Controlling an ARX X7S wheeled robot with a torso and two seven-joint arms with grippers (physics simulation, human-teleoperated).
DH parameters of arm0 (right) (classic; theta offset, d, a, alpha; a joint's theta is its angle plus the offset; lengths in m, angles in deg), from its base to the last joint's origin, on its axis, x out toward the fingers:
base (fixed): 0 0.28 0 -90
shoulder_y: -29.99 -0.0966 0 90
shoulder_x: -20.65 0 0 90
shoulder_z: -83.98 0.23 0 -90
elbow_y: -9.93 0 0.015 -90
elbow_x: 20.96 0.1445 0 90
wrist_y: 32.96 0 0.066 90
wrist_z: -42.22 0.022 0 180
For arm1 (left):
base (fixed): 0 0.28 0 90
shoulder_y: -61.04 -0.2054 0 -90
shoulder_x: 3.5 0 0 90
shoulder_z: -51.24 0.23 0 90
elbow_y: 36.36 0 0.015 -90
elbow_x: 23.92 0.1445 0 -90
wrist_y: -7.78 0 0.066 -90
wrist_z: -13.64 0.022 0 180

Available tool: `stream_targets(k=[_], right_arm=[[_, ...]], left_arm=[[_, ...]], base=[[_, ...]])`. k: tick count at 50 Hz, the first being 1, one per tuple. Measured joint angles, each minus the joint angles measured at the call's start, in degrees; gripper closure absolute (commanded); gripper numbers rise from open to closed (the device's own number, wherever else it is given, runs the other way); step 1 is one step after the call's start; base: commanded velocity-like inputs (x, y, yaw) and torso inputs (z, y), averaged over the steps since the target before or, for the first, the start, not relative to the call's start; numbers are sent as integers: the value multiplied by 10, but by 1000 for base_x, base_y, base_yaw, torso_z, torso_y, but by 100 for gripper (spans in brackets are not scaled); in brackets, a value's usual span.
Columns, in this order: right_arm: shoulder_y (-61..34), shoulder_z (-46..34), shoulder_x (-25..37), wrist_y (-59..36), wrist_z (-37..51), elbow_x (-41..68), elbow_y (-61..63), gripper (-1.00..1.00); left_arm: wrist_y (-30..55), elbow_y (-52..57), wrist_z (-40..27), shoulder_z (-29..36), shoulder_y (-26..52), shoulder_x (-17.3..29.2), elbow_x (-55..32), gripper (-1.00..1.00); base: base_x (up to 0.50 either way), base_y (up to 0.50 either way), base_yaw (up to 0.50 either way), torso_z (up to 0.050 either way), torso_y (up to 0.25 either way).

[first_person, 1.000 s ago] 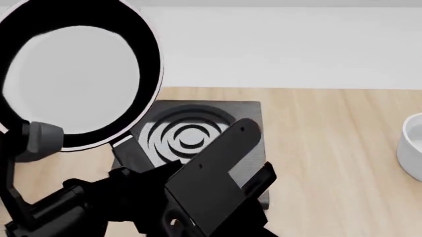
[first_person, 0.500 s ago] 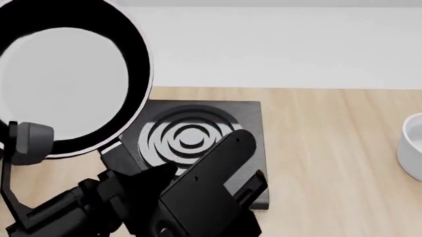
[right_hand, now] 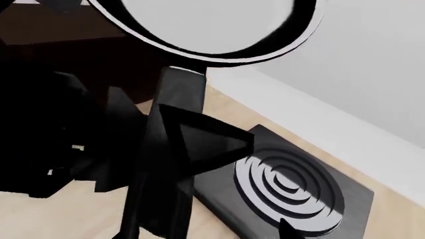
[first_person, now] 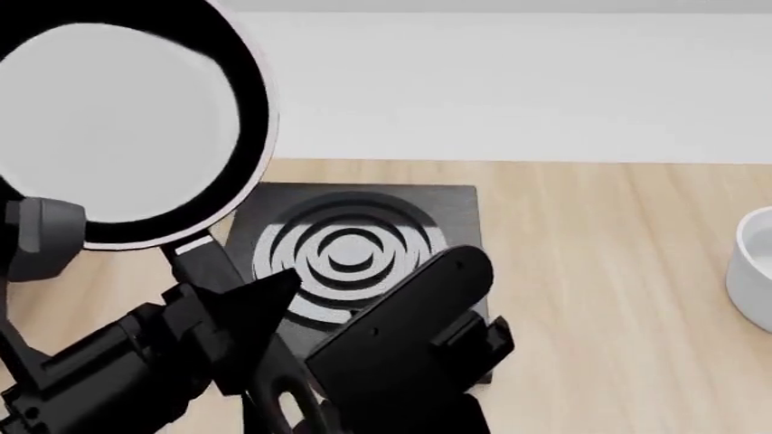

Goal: Put the frying pan on the cabinet shelf.

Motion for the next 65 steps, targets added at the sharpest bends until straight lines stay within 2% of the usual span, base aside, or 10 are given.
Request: stream_targets(k=[14, 28, 43, 65], right_arm=[[12, 9, 11, 9, 33, 20, 1, -100], [25, 26, 32, 14, 63, 15, -3, -100], [29, 29, 38, 20, 75, 13, -8, -100], [45, 12, 37, 36, 68, -9, -12, -100]], left_arm=[[-27, -48, 17, -15, 36, 7, 38, 100], [-52, -127, 28, -55, 77, 33, 98, 100], [-80, -190, 23, -111, 124, 69, 95, 100], [-106, -284, 46, -176, 147, 120, 75, 100]], base=[[0, 0, 0, 1, 2], [0, 0, 0, 1, 1], [0, 0, 0, 0, 2], [0, 0, 0, 1, 1]])
